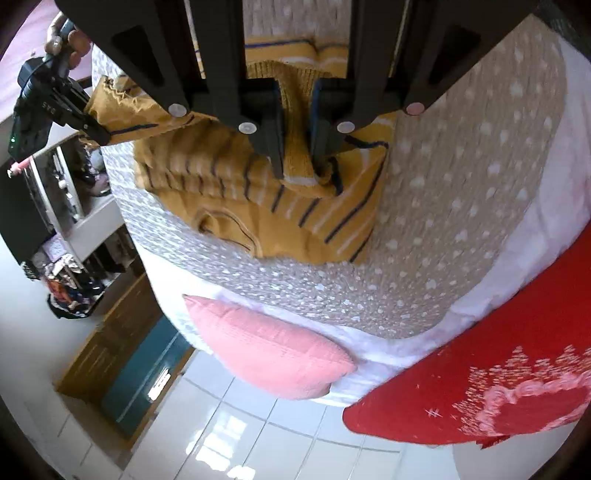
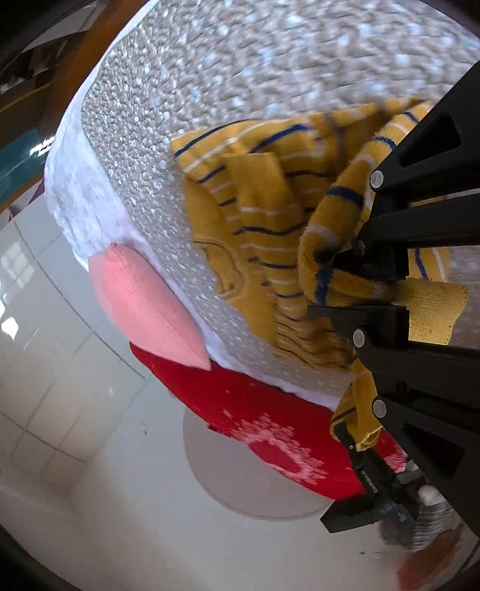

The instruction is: Fold small clothes

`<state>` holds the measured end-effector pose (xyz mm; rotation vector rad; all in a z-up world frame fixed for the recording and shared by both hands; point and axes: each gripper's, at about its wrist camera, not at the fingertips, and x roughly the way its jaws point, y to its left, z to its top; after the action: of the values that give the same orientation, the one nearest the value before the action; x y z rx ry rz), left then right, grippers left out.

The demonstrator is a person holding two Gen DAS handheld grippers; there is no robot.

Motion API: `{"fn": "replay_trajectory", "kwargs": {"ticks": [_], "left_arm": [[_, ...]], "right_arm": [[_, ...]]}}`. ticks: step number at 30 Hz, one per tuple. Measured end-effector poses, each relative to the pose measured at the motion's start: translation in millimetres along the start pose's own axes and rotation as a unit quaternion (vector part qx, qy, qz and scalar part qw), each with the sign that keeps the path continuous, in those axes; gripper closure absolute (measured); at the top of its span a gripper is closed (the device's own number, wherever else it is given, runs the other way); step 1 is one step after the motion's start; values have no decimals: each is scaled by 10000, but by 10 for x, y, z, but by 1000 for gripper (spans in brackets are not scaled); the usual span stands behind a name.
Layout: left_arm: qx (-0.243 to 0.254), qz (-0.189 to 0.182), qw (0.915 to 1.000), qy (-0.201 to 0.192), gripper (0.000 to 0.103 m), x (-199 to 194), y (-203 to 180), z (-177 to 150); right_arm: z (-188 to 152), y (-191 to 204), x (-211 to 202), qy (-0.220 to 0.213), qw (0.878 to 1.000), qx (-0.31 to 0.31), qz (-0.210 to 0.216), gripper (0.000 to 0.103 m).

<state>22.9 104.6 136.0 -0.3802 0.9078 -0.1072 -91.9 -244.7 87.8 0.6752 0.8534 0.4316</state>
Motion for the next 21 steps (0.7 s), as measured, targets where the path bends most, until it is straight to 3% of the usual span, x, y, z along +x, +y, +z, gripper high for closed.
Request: {"fn": "replay_trajectory", "kwargs": {"ticks": [6, 9, 11, 12, 17, 21], "left_arm": [[-198, 20, 9994, 273, 87, 598, 43, 296], [-642, -96, 9971, 394, 76, 849, 214, 445], [-926, -126, 9951, 325, 62, 932, 325, 529], [-1082, -154, 9937, 244, 60, 967, 406, 597], [-1203, -130, 9926, 75, 52, 998, 580, 799], [-933, -5, 9956, 10, 46, 907, 624, 745]], "right_arm": [[425, -360, 546, 188, 9977, 658, 24, 88], [552, -700, 772, 268, 9904, 1321, 298, 71], [634, -870, 888, 208, 9849, 1671, 400, 70], [674, -932, 946, 180, 9825, 1802, 432, 69], [855, -1067, 1074, -17, 9813, 1913, 225, 47], [983, -1084, 1067, -83, 9838, 1789, 119, 45]]}}
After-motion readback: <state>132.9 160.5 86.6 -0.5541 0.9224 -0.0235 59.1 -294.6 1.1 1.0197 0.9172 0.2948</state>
